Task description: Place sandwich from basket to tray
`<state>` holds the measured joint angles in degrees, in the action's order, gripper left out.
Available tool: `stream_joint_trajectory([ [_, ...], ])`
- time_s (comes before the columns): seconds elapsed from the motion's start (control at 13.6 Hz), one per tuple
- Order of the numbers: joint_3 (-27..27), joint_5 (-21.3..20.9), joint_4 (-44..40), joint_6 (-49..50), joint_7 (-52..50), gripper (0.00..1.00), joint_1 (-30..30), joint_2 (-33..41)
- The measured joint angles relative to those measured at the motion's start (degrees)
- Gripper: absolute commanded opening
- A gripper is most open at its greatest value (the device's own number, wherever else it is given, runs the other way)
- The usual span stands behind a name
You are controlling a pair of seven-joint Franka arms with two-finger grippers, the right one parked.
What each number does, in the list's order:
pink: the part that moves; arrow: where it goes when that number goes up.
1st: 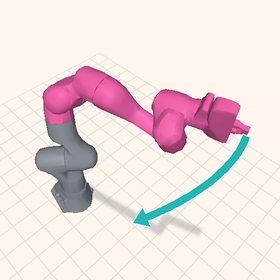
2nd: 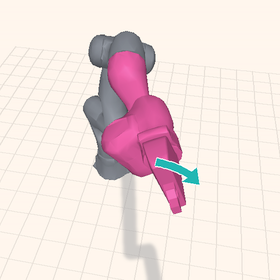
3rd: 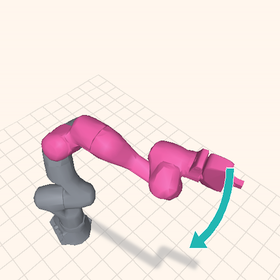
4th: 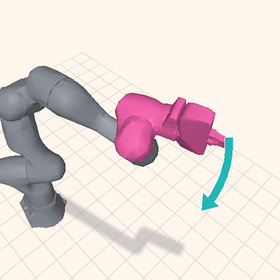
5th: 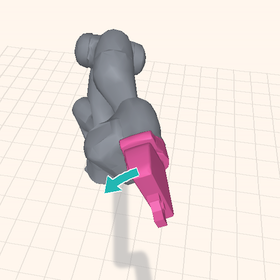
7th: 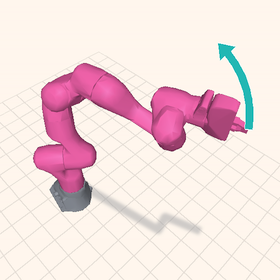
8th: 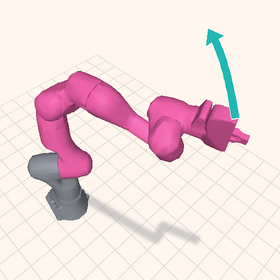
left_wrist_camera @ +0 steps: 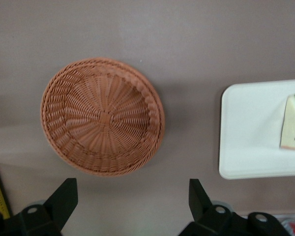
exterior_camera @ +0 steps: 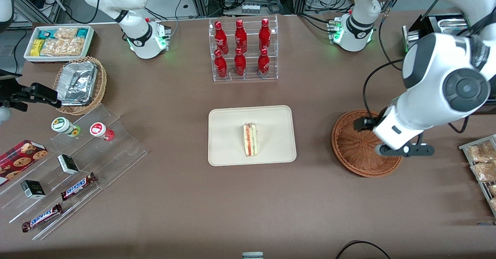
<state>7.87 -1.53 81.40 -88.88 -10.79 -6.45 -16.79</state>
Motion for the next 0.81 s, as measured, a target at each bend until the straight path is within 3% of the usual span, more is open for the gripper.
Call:
stream_joint_trajectory([
  [0.37,-1.1,1.0,8.9,5.7,4.3,1.00,2.8,11.7],
  [0.81,-1.4,1.1,9.0,13.6,4.4,1.00,3.6,17.3],
])
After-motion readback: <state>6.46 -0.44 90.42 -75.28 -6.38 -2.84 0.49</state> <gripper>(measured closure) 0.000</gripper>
